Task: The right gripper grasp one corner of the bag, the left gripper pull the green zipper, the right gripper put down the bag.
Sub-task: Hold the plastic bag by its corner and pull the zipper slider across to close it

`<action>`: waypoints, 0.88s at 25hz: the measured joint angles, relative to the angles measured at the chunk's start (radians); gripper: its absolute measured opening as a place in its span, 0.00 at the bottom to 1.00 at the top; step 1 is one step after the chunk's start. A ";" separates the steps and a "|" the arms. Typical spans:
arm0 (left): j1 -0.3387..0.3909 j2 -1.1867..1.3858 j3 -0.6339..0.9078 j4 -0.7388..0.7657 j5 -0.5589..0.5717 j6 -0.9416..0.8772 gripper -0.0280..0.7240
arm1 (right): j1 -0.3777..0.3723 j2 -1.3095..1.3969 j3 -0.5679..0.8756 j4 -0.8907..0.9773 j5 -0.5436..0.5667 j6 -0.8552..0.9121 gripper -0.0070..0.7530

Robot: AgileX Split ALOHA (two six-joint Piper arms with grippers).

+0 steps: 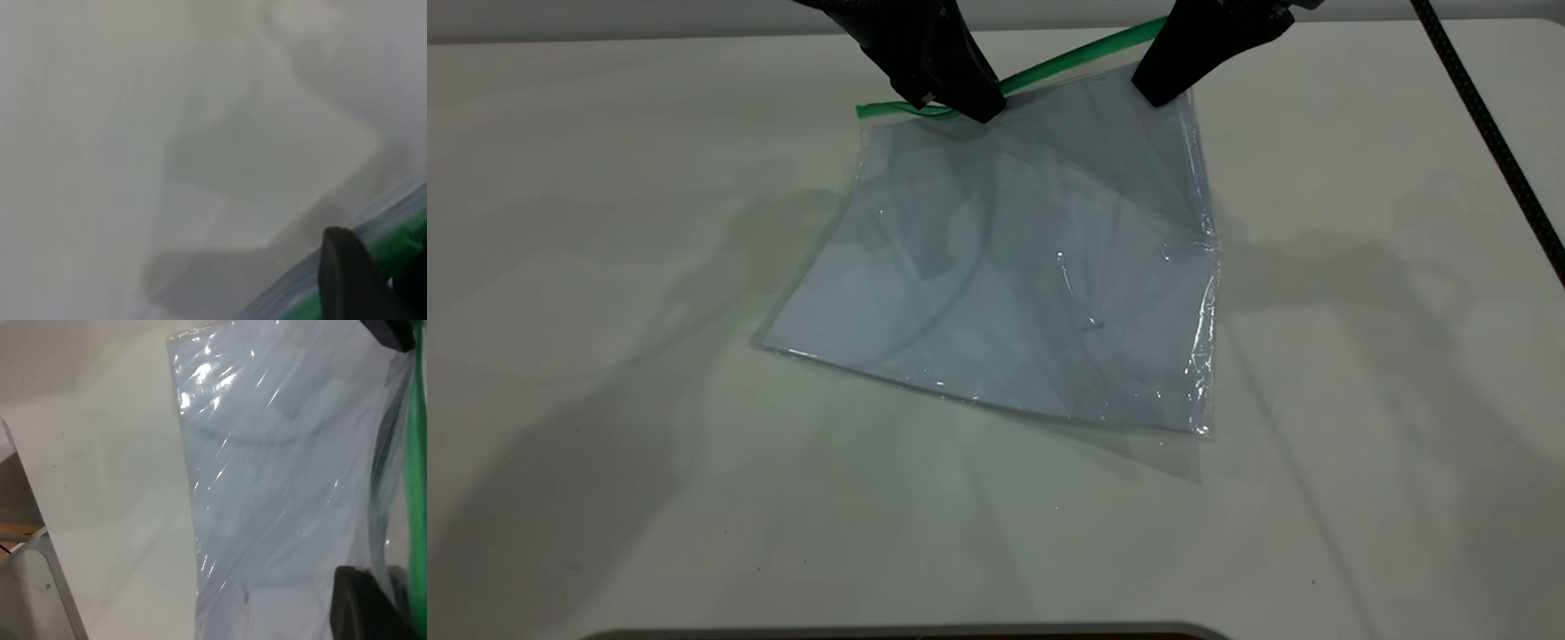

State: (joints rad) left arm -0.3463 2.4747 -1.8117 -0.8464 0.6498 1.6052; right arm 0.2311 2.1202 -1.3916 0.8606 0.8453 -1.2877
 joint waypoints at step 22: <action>0.060 0.000 0.000 -0.032 0.047 0.008 0.16 | -0.002 0.000 -0.002 0.034 -0.029 -0.003 0.05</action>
State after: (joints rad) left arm -0.2865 2.4747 -1.8117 -0.8782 0.6965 1.6135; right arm 0.2291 2.1202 -1.3936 0.8950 0.8162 -1.2906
